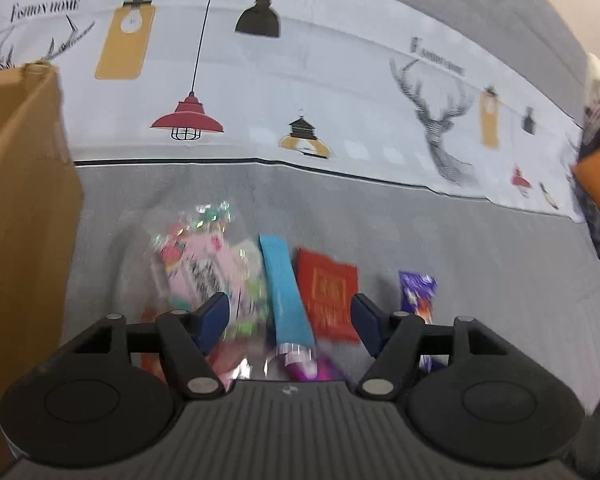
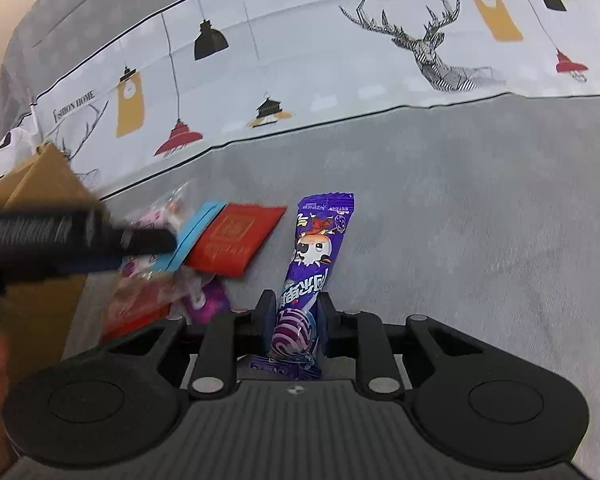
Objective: Organize snacks
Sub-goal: 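Grasp the blue stick with the left tool while the right tool lifts the purple bar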
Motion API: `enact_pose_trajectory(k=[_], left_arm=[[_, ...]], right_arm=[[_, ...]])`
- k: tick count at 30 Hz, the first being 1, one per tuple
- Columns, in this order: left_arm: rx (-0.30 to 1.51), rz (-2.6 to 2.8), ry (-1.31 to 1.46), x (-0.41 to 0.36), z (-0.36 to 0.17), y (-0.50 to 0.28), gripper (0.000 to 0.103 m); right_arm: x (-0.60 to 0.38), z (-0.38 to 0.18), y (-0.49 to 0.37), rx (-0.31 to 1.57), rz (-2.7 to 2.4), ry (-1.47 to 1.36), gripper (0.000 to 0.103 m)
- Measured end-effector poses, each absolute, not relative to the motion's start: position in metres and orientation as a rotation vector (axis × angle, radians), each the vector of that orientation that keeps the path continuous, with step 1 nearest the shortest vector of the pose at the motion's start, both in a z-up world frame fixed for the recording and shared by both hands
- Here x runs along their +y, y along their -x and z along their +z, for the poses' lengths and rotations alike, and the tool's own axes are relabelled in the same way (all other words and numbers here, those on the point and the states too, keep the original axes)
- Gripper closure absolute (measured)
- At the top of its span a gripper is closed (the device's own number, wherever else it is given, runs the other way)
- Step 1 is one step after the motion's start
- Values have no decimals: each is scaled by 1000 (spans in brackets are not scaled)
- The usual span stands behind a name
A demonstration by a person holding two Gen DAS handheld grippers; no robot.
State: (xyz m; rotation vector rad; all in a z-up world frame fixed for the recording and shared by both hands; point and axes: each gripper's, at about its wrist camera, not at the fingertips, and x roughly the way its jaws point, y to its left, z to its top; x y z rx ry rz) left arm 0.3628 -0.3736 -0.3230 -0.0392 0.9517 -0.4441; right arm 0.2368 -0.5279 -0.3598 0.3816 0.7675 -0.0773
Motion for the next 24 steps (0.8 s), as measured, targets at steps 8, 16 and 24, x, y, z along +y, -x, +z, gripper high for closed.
enact_pose_trajectory(k=[8, 16, 24], left_arm=[[982, -446, 12, -376, -340, -384, 91], [970, -468, -20, -337, -319, -314, 91], [1020, -466, -106, -341, -352, -297, 84]], right_arm=[[-535, -374, -253, 784, -87, -367, 58], [-530, -352, -242, 782, -22, -351, 81], [-520, -363, -238, 896, 12, -347, 79]])
